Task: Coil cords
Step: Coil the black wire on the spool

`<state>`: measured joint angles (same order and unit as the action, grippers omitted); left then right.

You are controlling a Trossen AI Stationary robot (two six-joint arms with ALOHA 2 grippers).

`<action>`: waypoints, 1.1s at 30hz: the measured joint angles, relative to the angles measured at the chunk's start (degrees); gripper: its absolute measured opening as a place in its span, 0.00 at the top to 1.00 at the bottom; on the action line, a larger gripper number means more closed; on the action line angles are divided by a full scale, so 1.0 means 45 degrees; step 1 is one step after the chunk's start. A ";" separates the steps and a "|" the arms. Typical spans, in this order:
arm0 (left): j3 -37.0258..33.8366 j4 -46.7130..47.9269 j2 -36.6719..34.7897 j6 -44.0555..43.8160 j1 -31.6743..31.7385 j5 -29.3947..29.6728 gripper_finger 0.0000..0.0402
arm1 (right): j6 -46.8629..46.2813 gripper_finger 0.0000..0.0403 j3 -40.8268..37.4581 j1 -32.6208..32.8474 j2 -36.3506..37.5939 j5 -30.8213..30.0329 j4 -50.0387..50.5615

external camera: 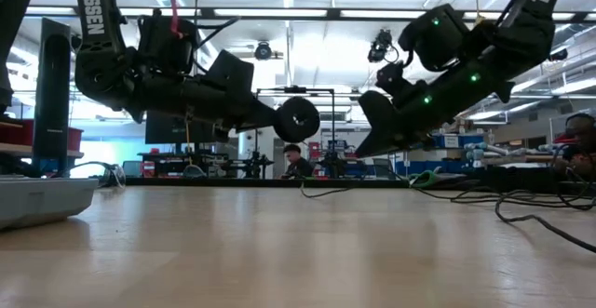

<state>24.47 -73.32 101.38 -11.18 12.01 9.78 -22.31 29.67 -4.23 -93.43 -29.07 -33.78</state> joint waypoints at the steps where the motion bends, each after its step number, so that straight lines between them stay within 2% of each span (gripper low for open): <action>1: 0.0000 -0.0133 0.0000 -0.0002 0.0000 0.0000 1.00 | 0.0003 0.97 0.0000 0.0000 0.0000 0.0022 0.0000; 33: 0.0005 -0.0454 0.0000 -0.0529 0.0000 -0.0175 1.00 | -0.0005 0.99 -0.0010 0.0000 -0.0005 0.0051 -0.0248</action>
<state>24.49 -75.37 101.38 -13.56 12.01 8.99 -22.33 29.63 -4.23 -93.45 -28.84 -34.89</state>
